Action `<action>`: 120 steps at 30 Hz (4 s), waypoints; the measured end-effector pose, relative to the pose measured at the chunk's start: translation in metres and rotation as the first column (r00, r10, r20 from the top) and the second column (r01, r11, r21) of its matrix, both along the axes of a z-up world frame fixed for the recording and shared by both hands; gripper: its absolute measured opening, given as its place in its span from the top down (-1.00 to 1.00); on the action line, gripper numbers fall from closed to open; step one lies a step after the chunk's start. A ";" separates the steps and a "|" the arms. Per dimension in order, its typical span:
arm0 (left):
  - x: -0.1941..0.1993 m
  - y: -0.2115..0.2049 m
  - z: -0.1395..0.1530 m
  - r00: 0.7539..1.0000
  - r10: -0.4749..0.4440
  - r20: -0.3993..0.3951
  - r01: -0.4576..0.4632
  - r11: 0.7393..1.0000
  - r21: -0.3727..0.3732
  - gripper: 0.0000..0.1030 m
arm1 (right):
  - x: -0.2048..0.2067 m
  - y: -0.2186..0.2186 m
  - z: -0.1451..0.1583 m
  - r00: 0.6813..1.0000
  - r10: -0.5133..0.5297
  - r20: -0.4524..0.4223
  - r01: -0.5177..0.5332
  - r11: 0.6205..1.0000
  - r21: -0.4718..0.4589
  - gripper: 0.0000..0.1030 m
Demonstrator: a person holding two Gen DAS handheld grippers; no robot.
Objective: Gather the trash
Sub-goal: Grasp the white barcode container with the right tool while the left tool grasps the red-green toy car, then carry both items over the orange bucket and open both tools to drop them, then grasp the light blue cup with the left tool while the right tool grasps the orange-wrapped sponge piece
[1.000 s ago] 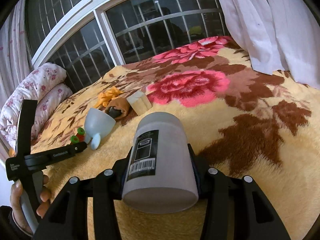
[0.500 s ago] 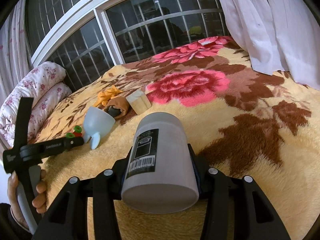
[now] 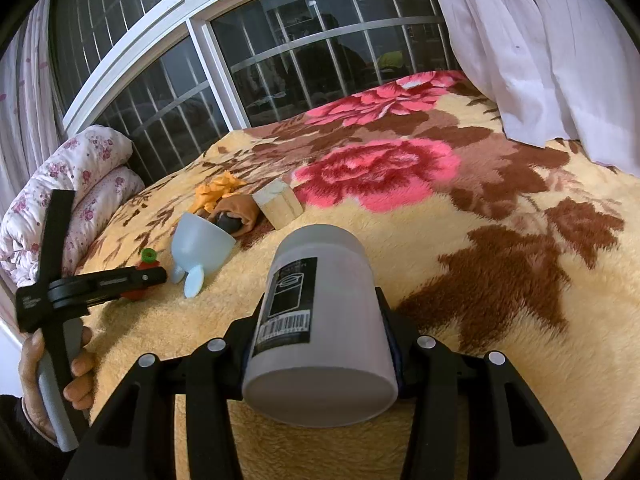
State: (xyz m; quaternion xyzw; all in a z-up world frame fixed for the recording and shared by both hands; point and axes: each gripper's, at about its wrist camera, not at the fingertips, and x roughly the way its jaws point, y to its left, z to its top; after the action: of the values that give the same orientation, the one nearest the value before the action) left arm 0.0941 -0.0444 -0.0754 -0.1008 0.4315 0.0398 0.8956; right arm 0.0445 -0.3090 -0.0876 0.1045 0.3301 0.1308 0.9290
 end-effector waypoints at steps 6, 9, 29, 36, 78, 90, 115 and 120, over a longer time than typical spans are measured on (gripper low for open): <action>-0.044 0.000 0.021 0.992 -0.074 0.098 0.072 0.997 0.023 0.25 | -0.005 -0.001 0.004 0.999 -0.011 0.032 0.011 1.000 0.004 0.08; -0.074 0.001 0.028 0.986 -0.118 0.121 0.116 0.993 0.025 0.25 | -0.016 0.002 0.012 0.997 -0.008 0.073 0.007 1.000 0.009 0.08; -0.259 0.005 -0.010 0.921 -0.378 0.097 0.364 0.921 0.137 0.25 | -0.213 0.070 0.043 0.977 0.199 0.080 -0.191 0.977 -0.097 0.08; -0.279 0.006 -0.057 0.908 -0.416 -0.051 0.419 0.902 0.103 0.25 | -0.241 0.087 -0.019 0.958 0.249 -0.140 -0.268 0.954 -0.138 0.08; -0.236 0.002 -0.142 0.789 -0.453 -0.415 0.472 0.879 -0.061 -0.53 | -0.210 0.098 -0.112 0.846 0.194 -0.497 -0.304 0.941 -0.150 -0.38; -0.187 -0.014 0.024 0.862 -0.507 0.006 0.498 0.850 0.173 -0.77 | -0.217 0.057 -0.021 0.977 0.171 -0.127 -0.181 0.981 -0.067 -0.67; 0.082 -0.080 -0.018 0.923 -0.339 -0.184 0.369 0.913 0.172 -0.61 | -0.188 0.020 -0.064 0.982 0.093 -0.162 -0.079 0.993 0.093 -0.71; 0.064 -0.073 -0.011 0.931 -0.343 -0.123 0.360 0.919 0.160 -0.13 | -0.188 0.021 -0.066 0.982 0.078 -0.172 -0.062 0.994 0.093 -0.70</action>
State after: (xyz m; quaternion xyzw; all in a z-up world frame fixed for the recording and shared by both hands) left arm 0.1586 -0.1177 -0.0861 0.0613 0.4782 -0.0784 0.8726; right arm -0.1434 -0.2883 -0.1532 0.1446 0.4082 0.1680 0.8856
